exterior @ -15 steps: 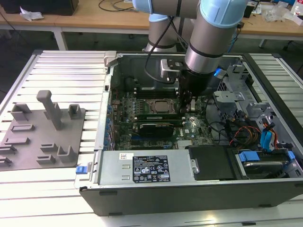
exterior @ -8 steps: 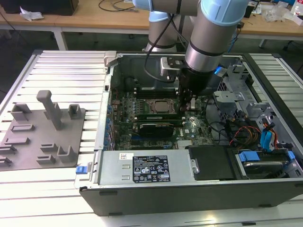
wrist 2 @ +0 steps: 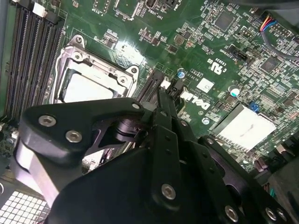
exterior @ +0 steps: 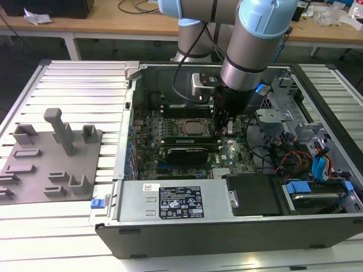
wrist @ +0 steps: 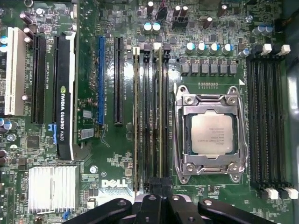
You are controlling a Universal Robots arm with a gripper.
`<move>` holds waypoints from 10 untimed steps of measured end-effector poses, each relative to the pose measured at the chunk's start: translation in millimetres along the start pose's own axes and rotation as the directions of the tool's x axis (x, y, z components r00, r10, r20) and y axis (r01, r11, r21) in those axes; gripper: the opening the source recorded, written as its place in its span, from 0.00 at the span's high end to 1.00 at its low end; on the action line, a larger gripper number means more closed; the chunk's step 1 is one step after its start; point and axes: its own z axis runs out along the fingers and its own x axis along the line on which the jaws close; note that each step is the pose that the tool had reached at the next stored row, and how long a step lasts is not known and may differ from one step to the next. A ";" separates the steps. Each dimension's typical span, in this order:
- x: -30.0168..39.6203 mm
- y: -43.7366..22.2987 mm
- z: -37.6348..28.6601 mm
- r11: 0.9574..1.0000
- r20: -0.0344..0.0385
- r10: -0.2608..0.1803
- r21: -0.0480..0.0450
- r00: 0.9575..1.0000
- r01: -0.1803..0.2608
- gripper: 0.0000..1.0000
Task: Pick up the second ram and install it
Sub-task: 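Press down the second ram until it locks into place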
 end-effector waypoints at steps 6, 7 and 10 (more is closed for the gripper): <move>-0.6 13.9 -9.5 1.000 0.000 0.000 0.010 1.000 0.000 0.89; -1.0 22.2 -8.9 1.000 0.000 -0.001 0.012 1.000 0.001 0.89; -1.8 37.2 -7.4 1.000 0.000 -0.001 0.014 1.000 0.001 0.89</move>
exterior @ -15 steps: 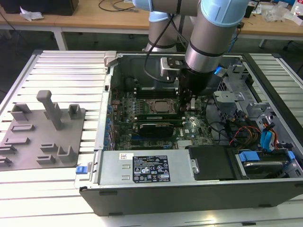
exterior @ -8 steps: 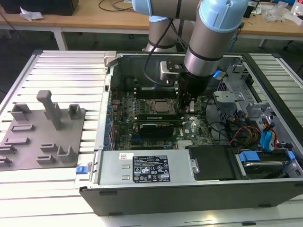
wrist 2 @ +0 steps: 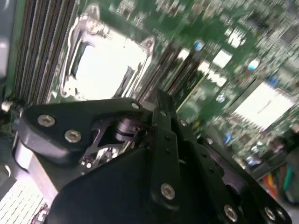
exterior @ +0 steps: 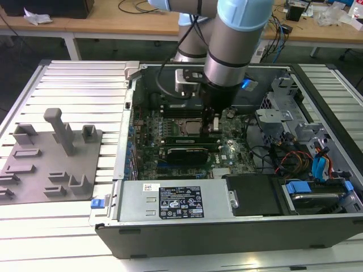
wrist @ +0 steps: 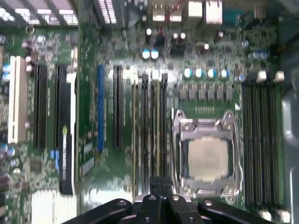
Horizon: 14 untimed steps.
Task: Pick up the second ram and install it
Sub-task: 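Press down the second ram until it locks into place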
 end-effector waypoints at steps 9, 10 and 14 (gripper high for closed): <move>-3.5 48.3 3.2 1.000 0.000 0.000 0.009 1.000 0.000 0.89; -7.3 57.1 3.9 1.000 0.000 0.000 0.010 1.000 0.000 0.89; -7.9 69.0 6.4 1.000 0.000 0.000 0.012 1.000 0.000 0.89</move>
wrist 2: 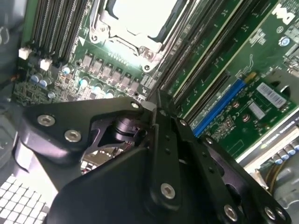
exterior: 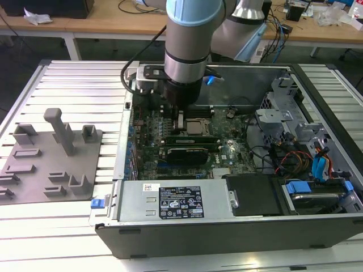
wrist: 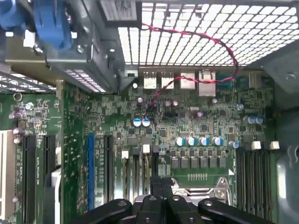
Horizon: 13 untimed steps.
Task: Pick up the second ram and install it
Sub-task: 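Press down the second ram until it locks into place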
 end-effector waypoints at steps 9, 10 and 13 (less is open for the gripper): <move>8.3 -0.5 10.4 1.000 -0.004 0.000 0.000 1.000 0.000 0.89; 7.9 -1.2 7.8 1.000 -0.002 0.000 0.001 1.000 0.000 0.89; 7.3 -13.2 -8.4 1.000 0.000 0.001 -0.009 1.000 -0.001 0.89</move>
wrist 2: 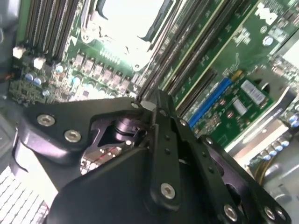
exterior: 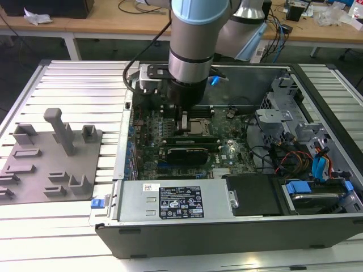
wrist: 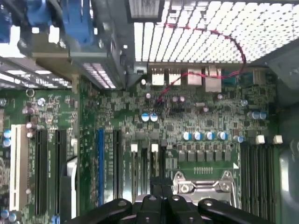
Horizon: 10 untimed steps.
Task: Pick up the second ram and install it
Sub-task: 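Press down the second ram until it locks into place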
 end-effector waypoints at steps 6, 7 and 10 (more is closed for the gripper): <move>-0.2 -23.7 -2.1 1.000 0.000 0.001 -0.024 1.000 -0.001 0.89; -0.4 -24.1 -5.4 1.000 0.000 0.001 -0.025 1.000 -0.001 0.89; -1.2 -23.7 -23.1 1.000 0.000 0.001 -0.024 1.000 -0.001 0.89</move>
